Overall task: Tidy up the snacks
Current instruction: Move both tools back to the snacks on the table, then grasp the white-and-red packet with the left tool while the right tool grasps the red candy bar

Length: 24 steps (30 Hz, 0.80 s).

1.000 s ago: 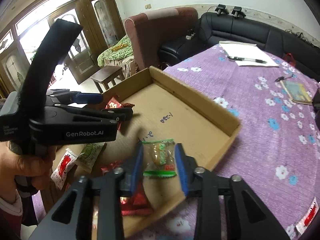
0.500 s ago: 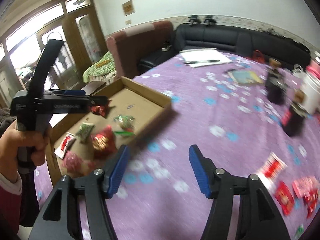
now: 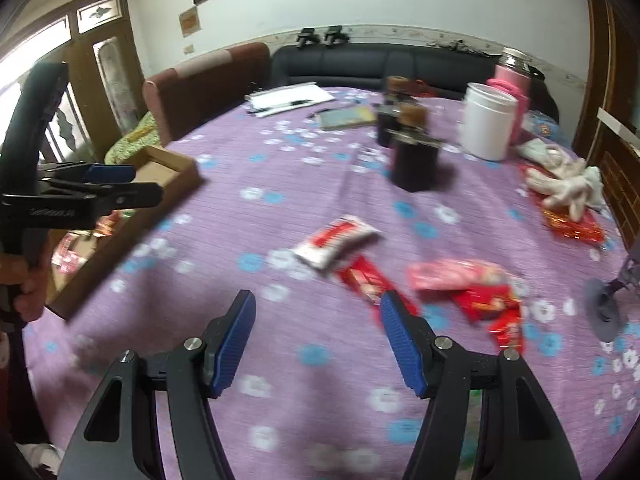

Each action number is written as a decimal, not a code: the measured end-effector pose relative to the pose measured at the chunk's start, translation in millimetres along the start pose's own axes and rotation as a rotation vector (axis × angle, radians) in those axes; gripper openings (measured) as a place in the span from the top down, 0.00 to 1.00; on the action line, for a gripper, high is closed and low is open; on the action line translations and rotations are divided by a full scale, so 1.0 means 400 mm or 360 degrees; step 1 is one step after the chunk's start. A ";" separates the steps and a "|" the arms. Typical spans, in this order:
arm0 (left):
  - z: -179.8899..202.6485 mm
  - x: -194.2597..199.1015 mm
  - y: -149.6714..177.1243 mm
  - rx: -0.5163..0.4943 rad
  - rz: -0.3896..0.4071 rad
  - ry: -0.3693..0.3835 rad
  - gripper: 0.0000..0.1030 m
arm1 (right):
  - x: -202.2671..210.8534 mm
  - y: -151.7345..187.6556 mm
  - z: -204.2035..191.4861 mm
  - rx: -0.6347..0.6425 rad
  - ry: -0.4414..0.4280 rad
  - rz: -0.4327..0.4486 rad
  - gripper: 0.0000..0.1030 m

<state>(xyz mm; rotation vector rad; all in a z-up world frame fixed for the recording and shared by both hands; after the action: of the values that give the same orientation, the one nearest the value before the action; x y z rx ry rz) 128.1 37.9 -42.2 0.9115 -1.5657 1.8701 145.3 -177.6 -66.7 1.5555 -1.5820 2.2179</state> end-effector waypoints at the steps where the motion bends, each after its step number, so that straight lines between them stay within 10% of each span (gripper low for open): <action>1: 0.014 -0.009 0.001 -0.0001 -0.0012 0.0011 0.15 | -0.005 0.006 0.018 0.0009 0.0008 -0.0007 0.38; 12: 0.100 -0.107 0.007 -0.0022 -0.0120 0.0035 0.15 | -0.124 -0.003 0.046 0.0116 -0.0094 -0.0117 0.40; 17: 0.121 -0.132 -0.008 -0.0037 -0.0138 0.0041 0.15 | -0.156 -0.004 0.063 0.0111 -0.0069 -0.0157 0.77; 24: 0.190 -0.177 -0.025 -0.0087 -0.0168 0.0083 0.15 | -0.107 0.026 0.126 -0.0098 -0.0133 -0.0110 0.79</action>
<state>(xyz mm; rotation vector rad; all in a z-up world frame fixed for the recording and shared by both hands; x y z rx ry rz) 192.4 -33.1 -83.2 0.8966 -1.5009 1.7558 197.2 -197.6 -104.1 1.6797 -1.5756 2.0749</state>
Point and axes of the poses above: each gripper's, at about its wrist camera, not at the fingertips, and x roughly against the way its jaws point, z to its right, y to its underside, the point moved 4 cm from there along -x, roughly the way its jaws point, and after that the axes turned 7 degrees about x, right-handed, at the moved point
